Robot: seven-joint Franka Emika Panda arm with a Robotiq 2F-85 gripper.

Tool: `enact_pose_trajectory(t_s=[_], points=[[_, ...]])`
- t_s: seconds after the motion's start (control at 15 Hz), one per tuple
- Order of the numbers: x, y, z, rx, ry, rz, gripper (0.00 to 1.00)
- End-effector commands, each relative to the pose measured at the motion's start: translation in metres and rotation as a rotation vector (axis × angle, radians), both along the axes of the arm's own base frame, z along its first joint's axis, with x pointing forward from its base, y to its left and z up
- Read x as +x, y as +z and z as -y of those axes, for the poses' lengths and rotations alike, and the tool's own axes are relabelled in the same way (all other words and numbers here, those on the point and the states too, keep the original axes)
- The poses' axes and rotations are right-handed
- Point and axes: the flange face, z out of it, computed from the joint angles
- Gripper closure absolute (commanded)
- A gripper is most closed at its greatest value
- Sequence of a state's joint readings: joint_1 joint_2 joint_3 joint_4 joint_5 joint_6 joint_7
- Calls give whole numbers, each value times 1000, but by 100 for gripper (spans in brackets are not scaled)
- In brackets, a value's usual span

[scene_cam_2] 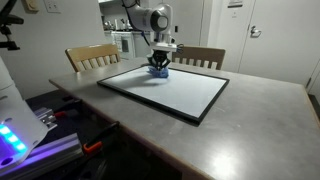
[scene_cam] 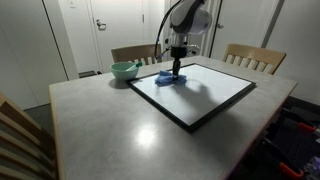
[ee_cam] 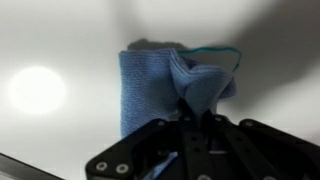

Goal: Use the blue cloth to wipe the whiteboard

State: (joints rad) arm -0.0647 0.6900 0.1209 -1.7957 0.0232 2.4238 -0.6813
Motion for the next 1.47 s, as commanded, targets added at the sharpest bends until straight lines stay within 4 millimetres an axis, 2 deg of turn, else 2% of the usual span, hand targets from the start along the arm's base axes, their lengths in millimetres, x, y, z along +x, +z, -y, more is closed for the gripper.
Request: enact_pose_trajectory(t_s=[0.0,0.2,0.33,0.87,1.07,1.13,1.4], points=[[-3,-24,44,-69,-22,28,97],[1,-24,59,-90,-44,49,97],[4,-22,54,-91,-38,56,97],[6,-13,-19,-9,110,60,97],[7,-15,-37,5,155,58,97],[7,-17,-36,-2,163,56,97],[7,-21,-2,-61,142,54,97]])
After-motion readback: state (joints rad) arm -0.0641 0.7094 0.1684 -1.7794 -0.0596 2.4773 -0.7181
